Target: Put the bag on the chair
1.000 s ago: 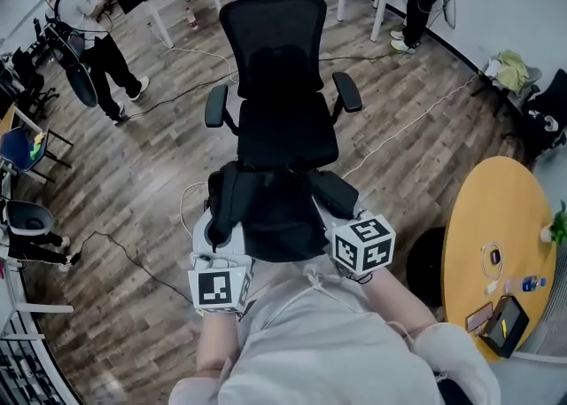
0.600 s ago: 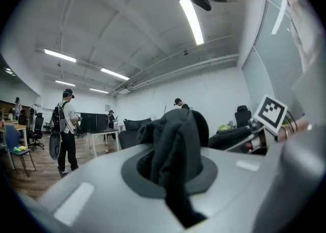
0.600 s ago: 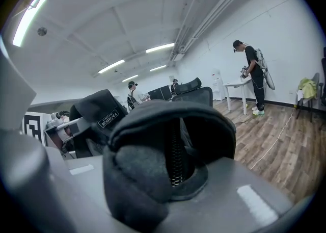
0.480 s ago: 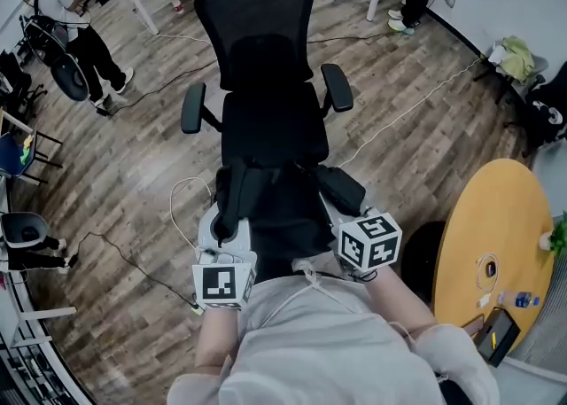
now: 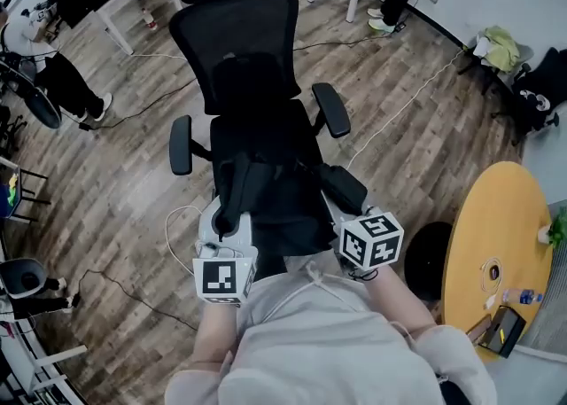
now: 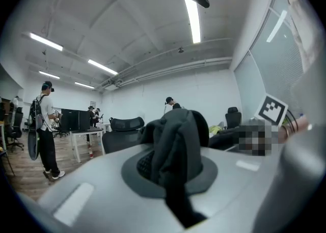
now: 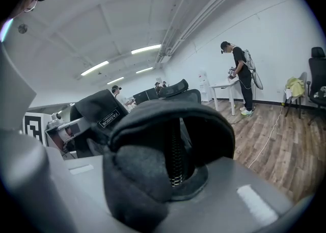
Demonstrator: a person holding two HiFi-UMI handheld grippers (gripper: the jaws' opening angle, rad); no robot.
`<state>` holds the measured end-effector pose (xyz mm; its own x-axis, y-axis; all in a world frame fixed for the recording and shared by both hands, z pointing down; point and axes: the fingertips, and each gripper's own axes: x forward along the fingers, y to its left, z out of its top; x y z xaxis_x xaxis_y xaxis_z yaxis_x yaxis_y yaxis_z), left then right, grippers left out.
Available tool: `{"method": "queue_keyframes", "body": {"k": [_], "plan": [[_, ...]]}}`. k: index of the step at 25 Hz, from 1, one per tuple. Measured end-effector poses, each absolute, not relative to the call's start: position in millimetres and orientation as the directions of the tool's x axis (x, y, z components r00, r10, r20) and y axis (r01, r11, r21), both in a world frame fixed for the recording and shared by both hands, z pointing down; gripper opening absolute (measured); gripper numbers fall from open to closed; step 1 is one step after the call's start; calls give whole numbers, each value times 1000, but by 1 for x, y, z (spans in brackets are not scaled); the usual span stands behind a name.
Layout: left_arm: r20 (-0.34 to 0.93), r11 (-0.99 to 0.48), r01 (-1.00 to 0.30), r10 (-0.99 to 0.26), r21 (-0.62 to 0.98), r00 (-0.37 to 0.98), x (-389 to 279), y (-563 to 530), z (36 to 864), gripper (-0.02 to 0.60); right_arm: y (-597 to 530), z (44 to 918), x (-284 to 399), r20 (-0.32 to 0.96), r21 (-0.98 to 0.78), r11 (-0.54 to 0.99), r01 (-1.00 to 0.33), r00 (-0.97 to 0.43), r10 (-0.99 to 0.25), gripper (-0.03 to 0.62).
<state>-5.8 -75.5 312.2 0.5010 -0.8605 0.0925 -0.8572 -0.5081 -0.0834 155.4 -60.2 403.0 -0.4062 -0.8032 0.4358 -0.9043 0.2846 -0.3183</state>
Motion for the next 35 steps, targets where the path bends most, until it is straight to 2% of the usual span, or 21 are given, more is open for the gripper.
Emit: {"method": "queue_keyframes", "body": {"k": [11, 18, 25, 35], "plan": [[79, -611, -787, -792, -89, 606, -65, -260, 299, 24, -225, 389, 93, 442, -341, 178, -923, -325, -836, 26], [122, -641, -765, -766, -65, 631, -91, -341, 311, 25, -301, 399, 64, 481, -343, 148, -928, -309, -820, 26], [203, -626, -780, -766, -14, 611, -87, -386, 348, 25, -346, 432, 68, 551, -346, 149, -926, -329, -767, 26], [279, -504, -863, -827, 18, 489, -77, -453, 393, 25, -427, 473, 84, 590, -361, 259, -896, -434, -681, 26]]}}
